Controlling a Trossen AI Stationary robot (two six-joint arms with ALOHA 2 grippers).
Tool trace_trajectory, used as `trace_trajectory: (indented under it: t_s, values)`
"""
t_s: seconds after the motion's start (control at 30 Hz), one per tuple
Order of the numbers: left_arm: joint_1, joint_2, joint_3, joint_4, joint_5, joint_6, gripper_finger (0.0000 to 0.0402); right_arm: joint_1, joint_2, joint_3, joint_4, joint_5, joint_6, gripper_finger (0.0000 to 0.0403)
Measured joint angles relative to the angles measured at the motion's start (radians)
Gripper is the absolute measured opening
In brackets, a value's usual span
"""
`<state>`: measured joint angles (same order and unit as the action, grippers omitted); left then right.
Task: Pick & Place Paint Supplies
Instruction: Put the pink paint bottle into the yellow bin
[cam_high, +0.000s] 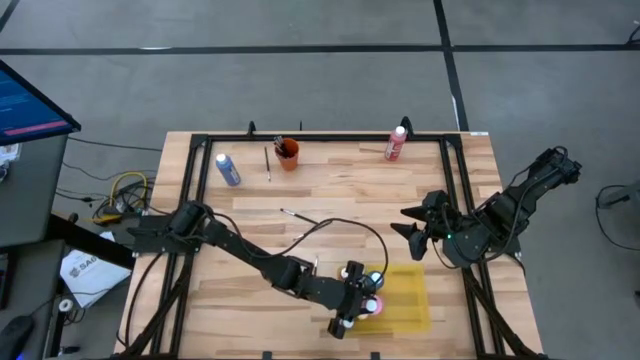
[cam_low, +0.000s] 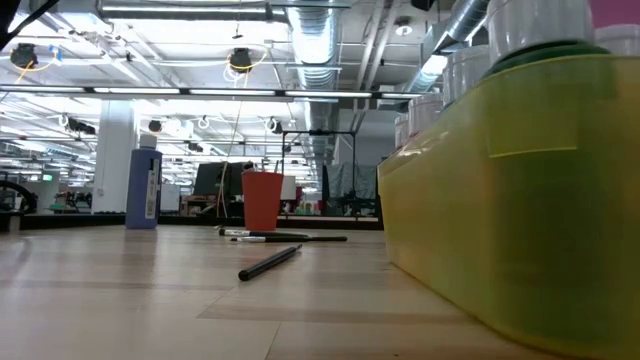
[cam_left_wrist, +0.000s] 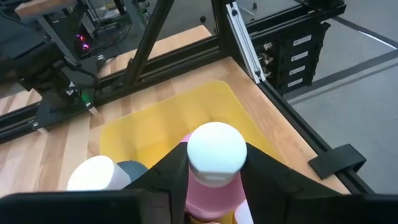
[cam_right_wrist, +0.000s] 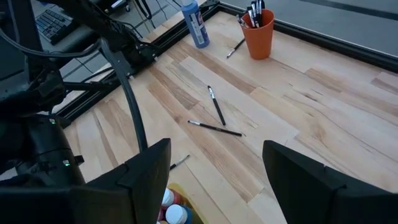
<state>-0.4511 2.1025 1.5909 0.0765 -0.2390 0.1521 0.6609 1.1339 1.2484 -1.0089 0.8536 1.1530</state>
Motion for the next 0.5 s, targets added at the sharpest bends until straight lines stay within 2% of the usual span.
trace_trajectory:
  t_s: [0.3, 0.5]
  values:
    - [-0.001, 0.000, 0.000, -0.002, 0.002, 0.001, 0.0119, 0.000, 0.000, 0.000, 0.000, 0.000, 0.000, 0.0249]
    - [-0.001, 0.000, 0.000, -0.006, 0.002, 0.001, 0.0133, 0.000, 0.000, 0.000, 0.000, 0.000, 0.000, 0.0249]
